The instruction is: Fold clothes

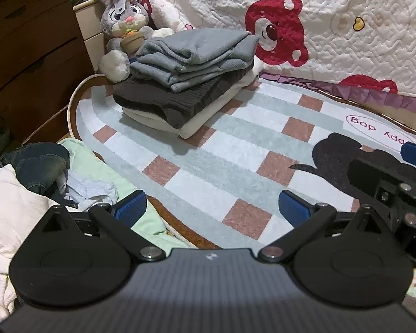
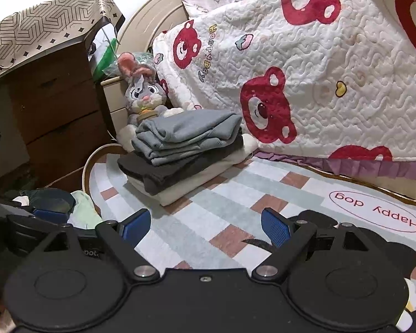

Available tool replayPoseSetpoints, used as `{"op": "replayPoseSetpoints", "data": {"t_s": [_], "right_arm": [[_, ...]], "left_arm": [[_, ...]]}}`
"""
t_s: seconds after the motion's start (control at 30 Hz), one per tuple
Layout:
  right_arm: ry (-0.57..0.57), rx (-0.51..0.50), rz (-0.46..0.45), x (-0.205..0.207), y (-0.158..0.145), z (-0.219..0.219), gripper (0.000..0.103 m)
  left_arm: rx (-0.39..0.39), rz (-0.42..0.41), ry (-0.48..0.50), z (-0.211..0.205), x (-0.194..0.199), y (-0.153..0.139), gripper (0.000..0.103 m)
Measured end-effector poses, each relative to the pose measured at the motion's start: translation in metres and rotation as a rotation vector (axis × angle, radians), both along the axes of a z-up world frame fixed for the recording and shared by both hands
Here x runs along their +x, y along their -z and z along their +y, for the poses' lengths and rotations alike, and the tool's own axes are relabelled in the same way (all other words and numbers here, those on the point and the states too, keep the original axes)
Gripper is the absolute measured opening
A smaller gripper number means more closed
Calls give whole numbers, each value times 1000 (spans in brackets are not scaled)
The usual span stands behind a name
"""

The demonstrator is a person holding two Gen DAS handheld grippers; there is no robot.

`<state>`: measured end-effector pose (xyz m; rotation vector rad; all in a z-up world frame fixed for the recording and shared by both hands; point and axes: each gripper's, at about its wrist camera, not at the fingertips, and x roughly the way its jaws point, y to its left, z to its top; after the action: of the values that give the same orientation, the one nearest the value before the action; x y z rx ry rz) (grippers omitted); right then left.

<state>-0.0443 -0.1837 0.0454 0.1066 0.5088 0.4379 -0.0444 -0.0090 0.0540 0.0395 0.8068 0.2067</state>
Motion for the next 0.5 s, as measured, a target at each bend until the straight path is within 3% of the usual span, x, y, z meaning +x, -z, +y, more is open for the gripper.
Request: {"op": "replayPoseSetpoints", "data": {"t_s": [0.5], "right_arm": [[4, 0, 26, 4, 3, 0, 90]], "left_arm": [[14, 12, -6, -1, 1, 2, 103]]}}
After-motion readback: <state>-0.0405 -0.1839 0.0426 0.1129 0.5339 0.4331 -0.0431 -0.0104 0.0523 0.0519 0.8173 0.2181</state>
